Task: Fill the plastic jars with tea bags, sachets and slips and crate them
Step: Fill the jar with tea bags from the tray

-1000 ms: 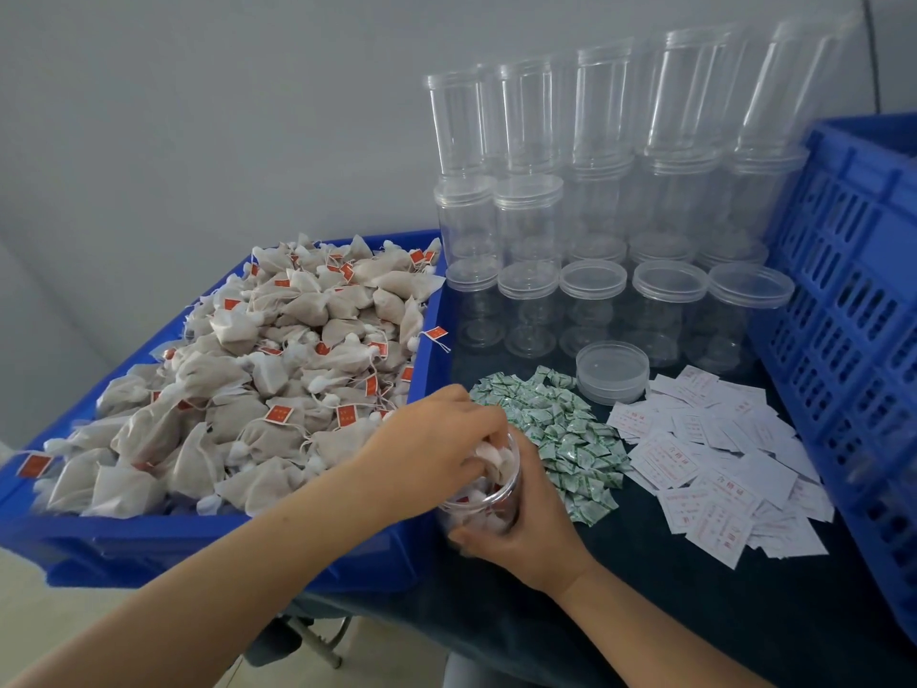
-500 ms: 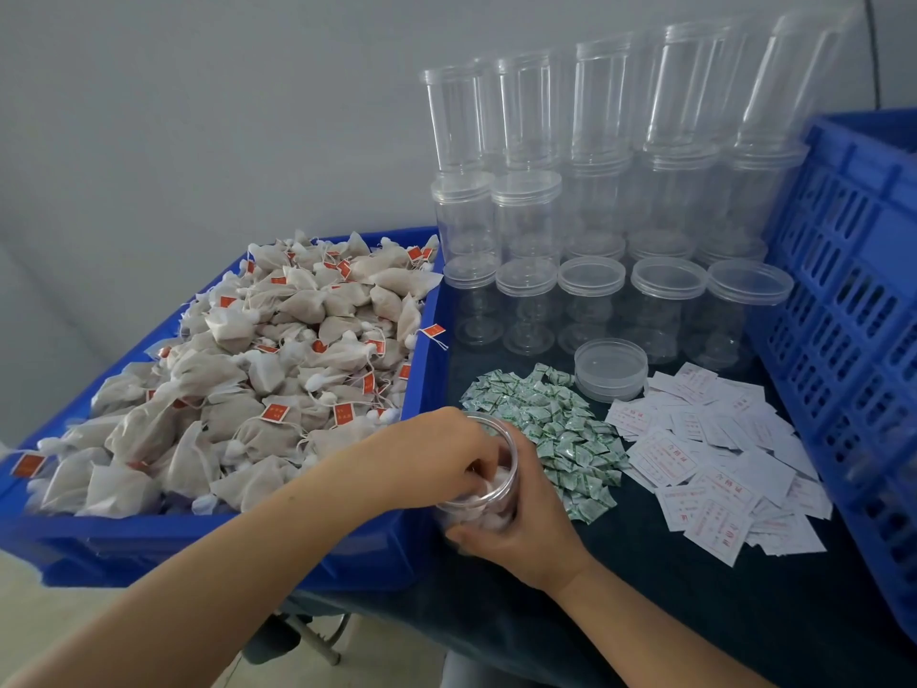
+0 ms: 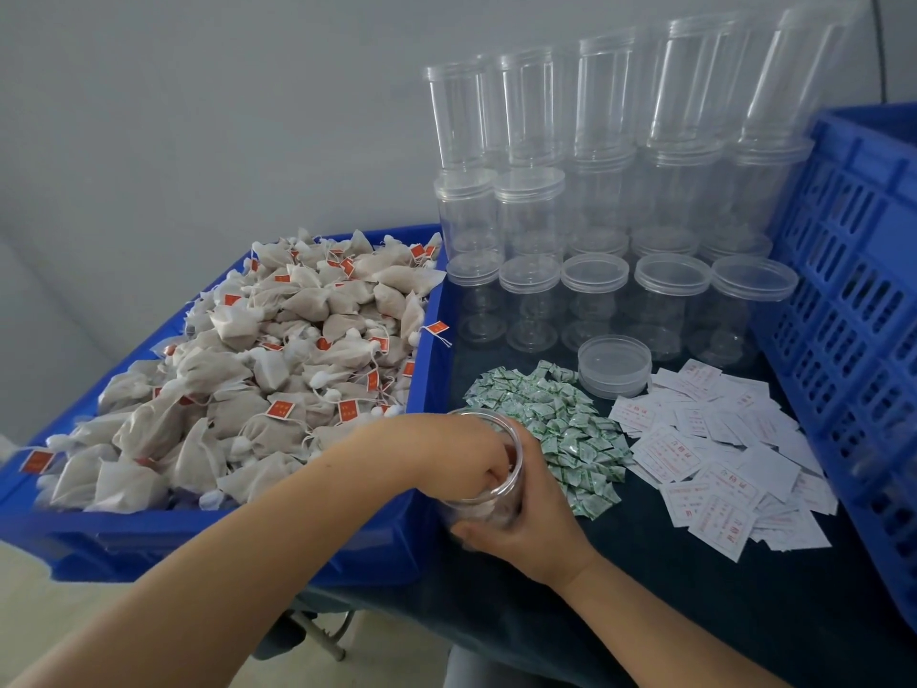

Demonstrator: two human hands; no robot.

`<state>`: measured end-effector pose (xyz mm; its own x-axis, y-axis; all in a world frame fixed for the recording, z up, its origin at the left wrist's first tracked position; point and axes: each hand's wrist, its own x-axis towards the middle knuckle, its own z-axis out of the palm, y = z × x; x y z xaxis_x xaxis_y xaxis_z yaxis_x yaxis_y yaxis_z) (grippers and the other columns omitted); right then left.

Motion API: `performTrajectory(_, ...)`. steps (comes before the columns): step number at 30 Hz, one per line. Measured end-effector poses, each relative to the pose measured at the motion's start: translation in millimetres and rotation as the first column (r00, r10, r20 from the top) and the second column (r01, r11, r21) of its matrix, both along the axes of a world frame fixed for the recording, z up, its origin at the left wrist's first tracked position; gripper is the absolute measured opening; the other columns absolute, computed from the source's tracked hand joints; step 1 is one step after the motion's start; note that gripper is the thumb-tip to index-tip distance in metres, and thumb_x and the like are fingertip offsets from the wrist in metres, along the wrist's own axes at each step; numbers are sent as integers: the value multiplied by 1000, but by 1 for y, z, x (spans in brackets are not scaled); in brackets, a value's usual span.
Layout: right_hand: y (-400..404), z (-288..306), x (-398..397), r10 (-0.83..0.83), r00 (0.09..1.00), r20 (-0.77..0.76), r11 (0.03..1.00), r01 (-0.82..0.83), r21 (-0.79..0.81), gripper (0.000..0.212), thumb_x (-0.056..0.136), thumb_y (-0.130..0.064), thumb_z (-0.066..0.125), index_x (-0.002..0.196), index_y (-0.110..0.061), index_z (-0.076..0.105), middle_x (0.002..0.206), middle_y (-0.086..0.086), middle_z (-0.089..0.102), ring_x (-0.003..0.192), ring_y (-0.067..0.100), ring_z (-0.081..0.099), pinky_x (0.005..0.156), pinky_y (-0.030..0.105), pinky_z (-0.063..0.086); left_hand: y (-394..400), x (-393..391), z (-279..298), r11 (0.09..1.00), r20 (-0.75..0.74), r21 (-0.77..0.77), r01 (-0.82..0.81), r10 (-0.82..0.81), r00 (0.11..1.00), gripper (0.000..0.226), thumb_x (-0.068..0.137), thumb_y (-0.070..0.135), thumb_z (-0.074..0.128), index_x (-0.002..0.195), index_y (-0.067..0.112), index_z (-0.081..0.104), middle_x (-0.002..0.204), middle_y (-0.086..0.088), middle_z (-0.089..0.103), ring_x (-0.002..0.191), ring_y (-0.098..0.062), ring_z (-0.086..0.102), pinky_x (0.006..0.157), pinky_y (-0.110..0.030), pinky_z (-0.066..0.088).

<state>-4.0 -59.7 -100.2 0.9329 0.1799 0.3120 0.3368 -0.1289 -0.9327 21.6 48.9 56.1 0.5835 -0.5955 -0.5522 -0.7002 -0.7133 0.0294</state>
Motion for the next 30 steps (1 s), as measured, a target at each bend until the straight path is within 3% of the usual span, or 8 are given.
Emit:
performTrajectory(5, 1, 11, -3, -5, 1000, 22, 999, 4, 33, 95, 60, -39, 88, 129, -72, 31, 127, -34, 52, 118, -6, 56, 89, 8, 45, 2, 0, 12, 1000, 7, -3, -2, 2, 1000, 27, 98, 16, 41, 112, 12, 64, 96, 5, 58, 84, -15, 51, 75, -25, 38)
performTrajectory(8, -1, 13, -6, -12, 999, 33, 999, 10, 47, 92, 60, -34, 89, 130, -63, 39, 125, -27, 57, 115, 0, 60, 89, 12, 48, 6, 5, 29, 963, 51, -249, -106, 122, 991, 21, 96, 22, 49, 104, 18, 68, 89, 8, 65, 85, -11, 61, 78, -25, 48)
performTrajectory(11, -7, 12, -11, -32, 999, 13, 996, 31, 81, 95, 55, -35, 90, 136, -49, 41, 122, -23, 58, 118, 8, 60, 91, 19, 51, 5, 18, 38, 823, 50, -539, -182, 247, 968, 18, 96, 22, 50, 103, 24, 67, 81, 19, 62, 75, 5, 62, 75, -13, 47)
performTrajectory(14, -20, 16, -18, -79, 997, -3, 990, 79, 120, 90, 52, -33, 89, 132, -40, 48, 120, -15, 61, 116, 10, 62, 88, 21, 52, -1, 37, 27, 703, 42, -672, -231, 349, 936, 16, 94, 20, 54, 104, 23, 66, 82, 18, 62, 76, 4, 60, 72, -11, 44)
performTrajectory(18, -48, 19, -28, -145, 989, -2, 980, 144, 138, 92, 51, -33, 86, 133, -15, 50, 120, -6, 62, 118, 15, 61, 94, 24, 52, -20, 64, -6, 790, 156, -570, -228, 376, 913, 22, 93, 18, 56, 112, 14, 66, 107, -1, 65, 92, -10, 58, 81, -21, 44)
performTrajectory(22, -76, 13, -41, -182, 983, -4, 975, 181, 132, 89, 47, -29, 88, 127, -14, 52, 121, -1, 64, 116, 15, 63, 91, 24, 54, -40, 83, -42, 875, 206, -413, -251, 358, 911, 29, 93, 19, 55, 119, 10, 62, 120, -8, 61, 108, -25, 57, 92, -36, 48)
performTrajectory(26, -91, 2, -48, -225, 974, -4, 964, 223, 147, 90, 46, -32, 87, 127, -11, 53, 120, -2, 65, 117, 16, 62, 93, 25, 53, -57, 96, -62, 930, 226, -258, -262, 321, 920, 23, 94, 16, 51, 108, 0, 61, 113, -15, 61, 100, -30, 59, 78, -36, 48)
performTrajectory(30, -93, -7, -48, -236, 972, -10, 961, 235, 143, 92, 46, -31, 88, 129, -12, 53, 121, -9, 64, 120, 15, 60, 93, 21, 52, -66, 99, -70, 943, 247, -221, -248, 300, 921, 17, 94, 14, 52, 100, 0, 59, 109, -18, 61, 96, -32, 59, 68, -34, 42)
